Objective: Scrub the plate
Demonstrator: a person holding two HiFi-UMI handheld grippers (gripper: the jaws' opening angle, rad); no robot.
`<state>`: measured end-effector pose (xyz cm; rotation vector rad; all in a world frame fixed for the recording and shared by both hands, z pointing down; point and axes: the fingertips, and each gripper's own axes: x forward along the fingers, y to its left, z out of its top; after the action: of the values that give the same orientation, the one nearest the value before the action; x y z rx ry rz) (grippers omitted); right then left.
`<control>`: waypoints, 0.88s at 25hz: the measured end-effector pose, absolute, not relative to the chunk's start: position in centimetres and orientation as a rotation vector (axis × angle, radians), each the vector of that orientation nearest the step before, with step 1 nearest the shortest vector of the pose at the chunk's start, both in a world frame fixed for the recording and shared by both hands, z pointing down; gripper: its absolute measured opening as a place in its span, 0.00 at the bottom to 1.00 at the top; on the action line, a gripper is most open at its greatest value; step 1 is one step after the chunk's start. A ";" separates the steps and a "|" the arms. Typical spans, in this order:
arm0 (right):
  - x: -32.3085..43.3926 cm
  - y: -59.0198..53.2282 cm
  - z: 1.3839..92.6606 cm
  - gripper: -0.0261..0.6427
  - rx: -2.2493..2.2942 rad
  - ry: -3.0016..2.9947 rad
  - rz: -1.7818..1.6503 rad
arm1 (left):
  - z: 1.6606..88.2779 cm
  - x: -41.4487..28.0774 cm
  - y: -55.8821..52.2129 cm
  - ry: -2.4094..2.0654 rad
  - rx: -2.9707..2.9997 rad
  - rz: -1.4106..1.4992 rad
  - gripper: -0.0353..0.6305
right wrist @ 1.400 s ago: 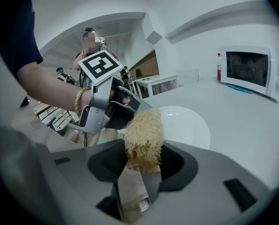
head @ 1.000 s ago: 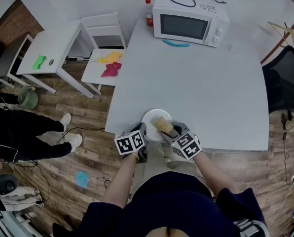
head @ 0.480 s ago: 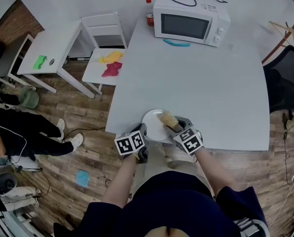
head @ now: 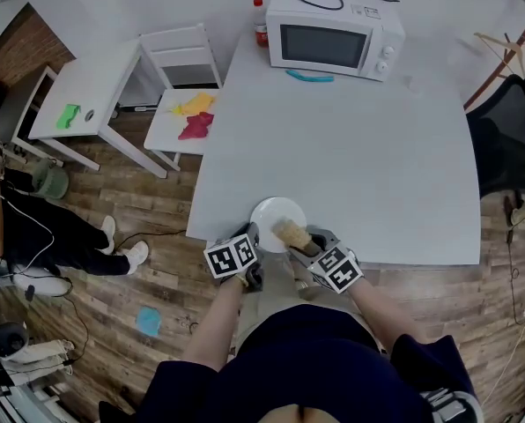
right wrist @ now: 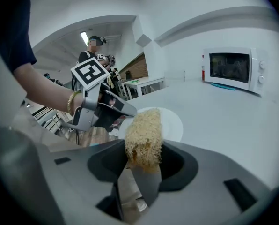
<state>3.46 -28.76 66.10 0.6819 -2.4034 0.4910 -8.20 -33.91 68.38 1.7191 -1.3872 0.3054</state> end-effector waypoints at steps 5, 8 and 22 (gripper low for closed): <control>2.9 -27.7 66.4 0.32 0.629 -2.420 0.522 | 68.6 -8.3 -33.9 -1.396 1.733 0.353 0.13; 3.3 -27.9 65.4 0.32 0.685 -2.441 0.524 | 68.8 -8.4 -33.9 -1.405 1.730 0.367 0.13; 7.5 -25.1 60.5 0.32 0.928 -2.554 0.660 | 68.4 -8.0 -35.1 -1.478 1.806 0.375 0.18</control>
<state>7.47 -25.06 60.51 0.9280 -2.5538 0.6595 -8.03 -35.10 68.44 1.8065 -1.4783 0.3746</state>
